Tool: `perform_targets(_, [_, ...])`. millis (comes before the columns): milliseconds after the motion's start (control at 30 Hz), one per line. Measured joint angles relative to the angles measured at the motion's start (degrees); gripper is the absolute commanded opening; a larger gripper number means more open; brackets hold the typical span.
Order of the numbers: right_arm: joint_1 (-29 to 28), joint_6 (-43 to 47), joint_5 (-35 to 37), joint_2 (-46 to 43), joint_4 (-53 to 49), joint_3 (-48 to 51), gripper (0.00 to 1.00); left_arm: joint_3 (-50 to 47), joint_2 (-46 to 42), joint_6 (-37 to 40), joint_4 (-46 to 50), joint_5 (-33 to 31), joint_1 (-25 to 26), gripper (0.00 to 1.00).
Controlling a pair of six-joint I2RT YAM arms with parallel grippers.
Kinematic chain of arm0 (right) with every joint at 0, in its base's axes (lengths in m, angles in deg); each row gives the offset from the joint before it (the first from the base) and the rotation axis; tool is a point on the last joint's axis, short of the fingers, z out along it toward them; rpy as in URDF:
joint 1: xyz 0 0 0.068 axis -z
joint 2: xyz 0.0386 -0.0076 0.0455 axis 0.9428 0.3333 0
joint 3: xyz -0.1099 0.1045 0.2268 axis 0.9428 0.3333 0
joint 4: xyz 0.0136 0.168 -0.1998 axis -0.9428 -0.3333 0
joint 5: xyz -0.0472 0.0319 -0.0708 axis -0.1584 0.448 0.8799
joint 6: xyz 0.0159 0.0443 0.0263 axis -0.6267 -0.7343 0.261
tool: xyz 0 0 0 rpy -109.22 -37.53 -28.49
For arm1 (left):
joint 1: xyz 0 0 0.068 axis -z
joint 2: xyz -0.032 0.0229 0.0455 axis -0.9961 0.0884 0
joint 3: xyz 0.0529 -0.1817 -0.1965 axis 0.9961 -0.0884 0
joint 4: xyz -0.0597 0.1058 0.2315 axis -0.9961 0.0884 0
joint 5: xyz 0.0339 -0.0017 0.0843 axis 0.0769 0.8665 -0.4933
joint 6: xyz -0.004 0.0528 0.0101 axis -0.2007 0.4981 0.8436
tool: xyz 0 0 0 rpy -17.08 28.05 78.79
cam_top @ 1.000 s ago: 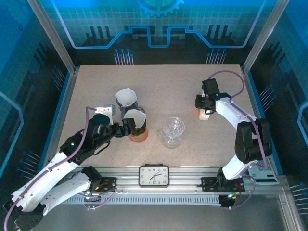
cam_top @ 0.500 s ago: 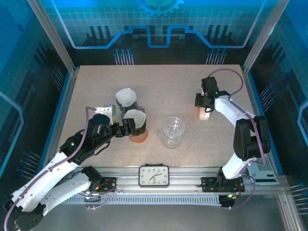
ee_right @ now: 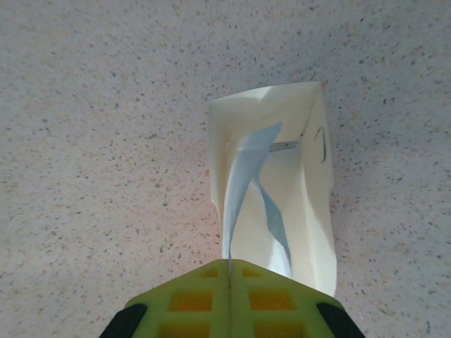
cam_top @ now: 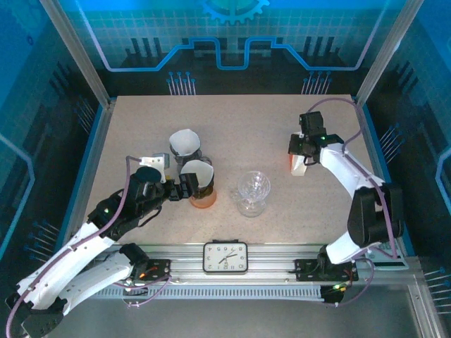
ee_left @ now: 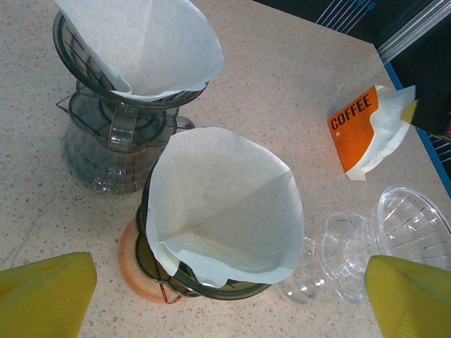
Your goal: Place the coffee filter in the dripper
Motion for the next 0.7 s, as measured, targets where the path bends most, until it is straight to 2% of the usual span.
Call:
perform_targets(267, [-0.11, -0.7, -1.18, -13.55, -4.13, 4.61, 0.0, 0.0, 0.0, -0.04, 0.04, 0.04, 0.0, 0.99])
perform_targets(533, [-2.6, -1.55, -9.31, -28.2, -11.56, 5.18, 0.0, 1.09, 0.0, -0.37, 1.05, 0.11, 0.0, 0.99])
perform_targets(700, [-4.17, -1.49, -16.06, -33.86, -18.34, 2.25, 0.0, 1.44, 0.02, -0.39, 1.31, 0.24, 0.0, 0.99])
